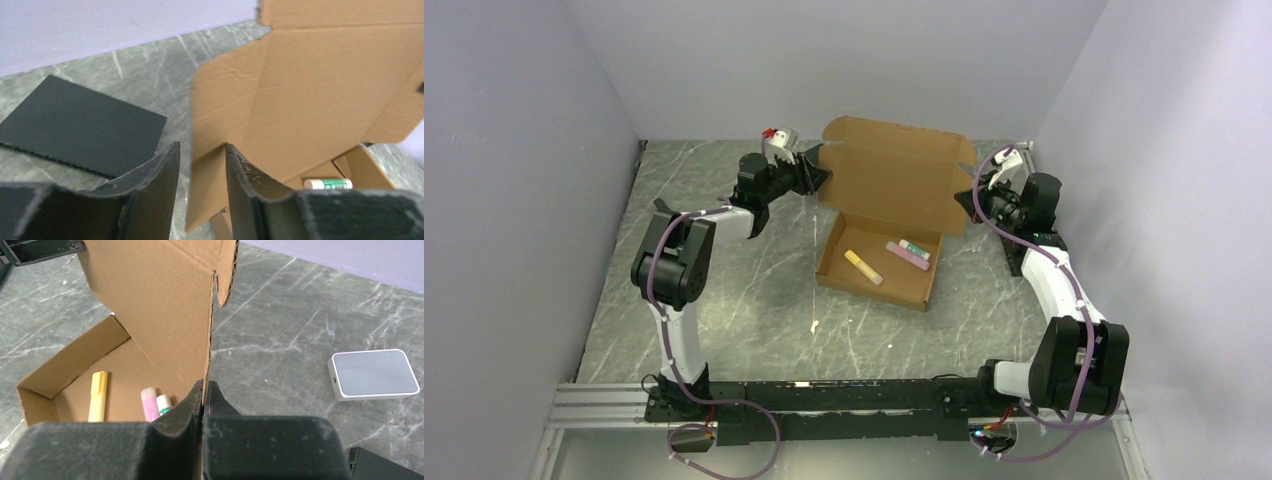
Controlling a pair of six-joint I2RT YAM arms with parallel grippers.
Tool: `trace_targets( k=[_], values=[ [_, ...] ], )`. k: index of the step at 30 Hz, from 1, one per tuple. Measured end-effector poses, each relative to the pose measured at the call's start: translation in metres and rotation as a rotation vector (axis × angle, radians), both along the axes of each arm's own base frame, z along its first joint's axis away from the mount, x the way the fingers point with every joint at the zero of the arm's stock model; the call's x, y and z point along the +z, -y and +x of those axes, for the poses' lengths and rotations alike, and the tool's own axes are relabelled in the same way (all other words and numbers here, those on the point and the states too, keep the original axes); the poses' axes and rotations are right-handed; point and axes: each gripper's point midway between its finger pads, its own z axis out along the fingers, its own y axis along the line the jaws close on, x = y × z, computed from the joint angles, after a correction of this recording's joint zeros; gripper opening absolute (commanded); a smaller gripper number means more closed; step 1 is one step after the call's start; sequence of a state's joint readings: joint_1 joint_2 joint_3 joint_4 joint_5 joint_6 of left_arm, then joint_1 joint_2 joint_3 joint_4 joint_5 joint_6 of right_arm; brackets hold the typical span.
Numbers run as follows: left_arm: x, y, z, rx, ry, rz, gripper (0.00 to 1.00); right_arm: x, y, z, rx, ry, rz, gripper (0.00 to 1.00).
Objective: Fold the paper box
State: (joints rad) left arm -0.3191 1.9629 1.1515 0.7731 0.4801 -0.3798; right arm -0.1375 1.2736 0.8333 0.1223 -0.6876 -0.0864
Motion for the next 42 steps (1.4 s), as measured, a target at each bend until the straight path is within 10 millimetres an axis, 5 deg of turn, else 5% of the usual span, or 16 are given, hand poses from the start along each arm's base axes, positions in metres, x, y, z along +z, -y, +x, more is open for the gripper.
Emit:
trace_targets(
  k=[4,19,27,35,42],
  values=[
    [0.007,0.008,-0.006,-0.064,0.011,-0.023,0.01,0.0,0.001,0.001,-0.007,-0.001,-0.002,0.0],
    [0.022,0.024,-0.066,0.117,0.116,0.09,0.0,0.002,-0.011,0.014,-0.289,-0.013,-0.055,0.0],
    [0.018,0.028,-0.075,0.264,0.133,0.104,0.0,0.008,-0.017,0.001,-0.377,-0.029,0.022,0.0],
    [0.018,0.025,-0.092,0.342,0.144,0.09,0.0,-0.018,-0.021,-0.013,-0.41,-0.103,0.053,0.0],
    [0.017,0.017,-0.106,0.368,0.17,0.047,0.0,-0.015,-0.025,-0.014,-0.417,-0.084,0.047,0.0]
  ],
)
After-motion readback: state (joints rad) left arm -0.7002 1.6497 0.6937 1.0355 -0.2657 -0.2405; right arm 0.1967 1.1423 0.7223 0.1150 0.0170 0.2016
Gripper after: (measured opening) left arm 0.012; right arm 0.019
